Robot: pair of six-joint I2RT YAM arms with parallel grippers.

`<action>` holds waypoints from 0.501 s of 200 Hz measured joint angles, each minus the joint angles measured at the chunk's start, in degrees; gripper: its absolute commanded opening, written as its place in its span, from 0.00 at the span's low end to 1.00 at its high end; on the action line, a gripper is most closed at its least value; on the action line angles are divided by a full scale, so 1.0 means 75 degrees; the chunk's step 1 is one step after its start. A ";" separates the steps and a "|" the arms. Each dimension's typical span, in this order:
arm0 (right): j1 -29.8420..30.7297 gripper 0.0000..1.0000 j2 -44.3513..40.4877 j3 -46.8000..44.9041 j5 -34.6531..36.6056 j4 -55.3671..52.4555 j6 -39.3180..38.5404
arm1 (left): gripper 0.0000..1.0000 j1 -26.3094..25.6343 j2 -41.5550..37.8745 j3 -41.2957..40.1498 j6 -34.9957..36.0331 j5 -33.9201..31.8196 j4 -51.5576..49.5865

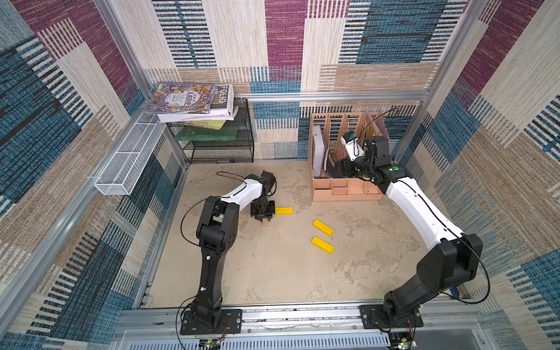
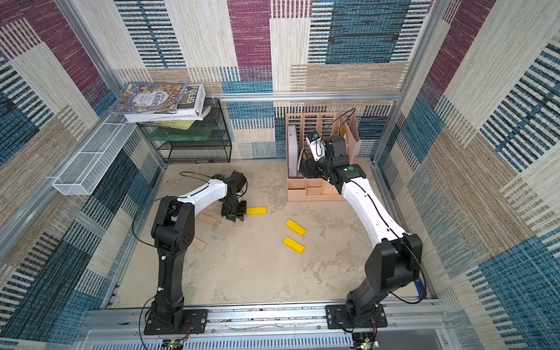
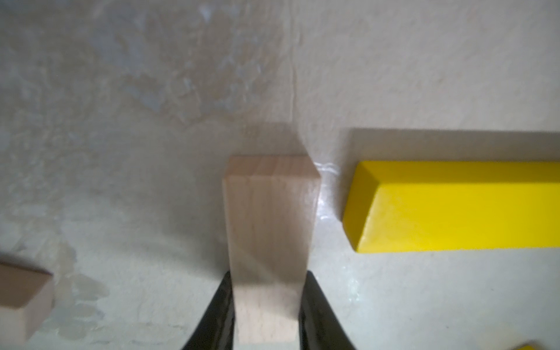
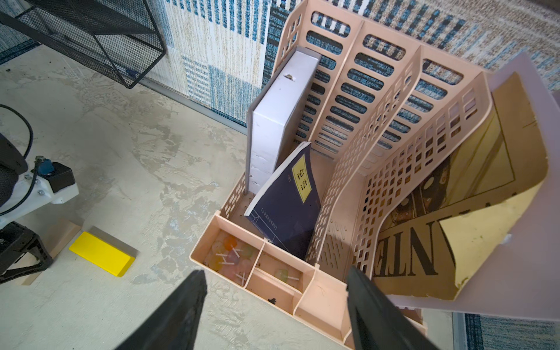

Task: Assemble the number 6 with building blocks
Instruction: Assemble the building block at the center of the board.

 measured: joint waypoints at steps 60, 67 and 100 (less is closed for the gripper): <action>-0.0006 0.77 -0.0224 -0.0274 0.0029 0.0087 0.0020 | 0.18 -0.0157 -0.0052 -0.0108 -0.0026 -0.0012 0.0047; -0.0006 0.77 -0.0248 -0.0309 0.0029 0.0114 0.0020 | 0.18 -0.0166 -0.0067 -0.0137 -0.0026 -0.0012 0.0064; -0.0026 0.77 -0.0338 -0.0396 0.0058 0.0131 0.0017 | 0.18 -0.0181 -0.0105 -0.0201 -0.0052 -0.0020 0.0119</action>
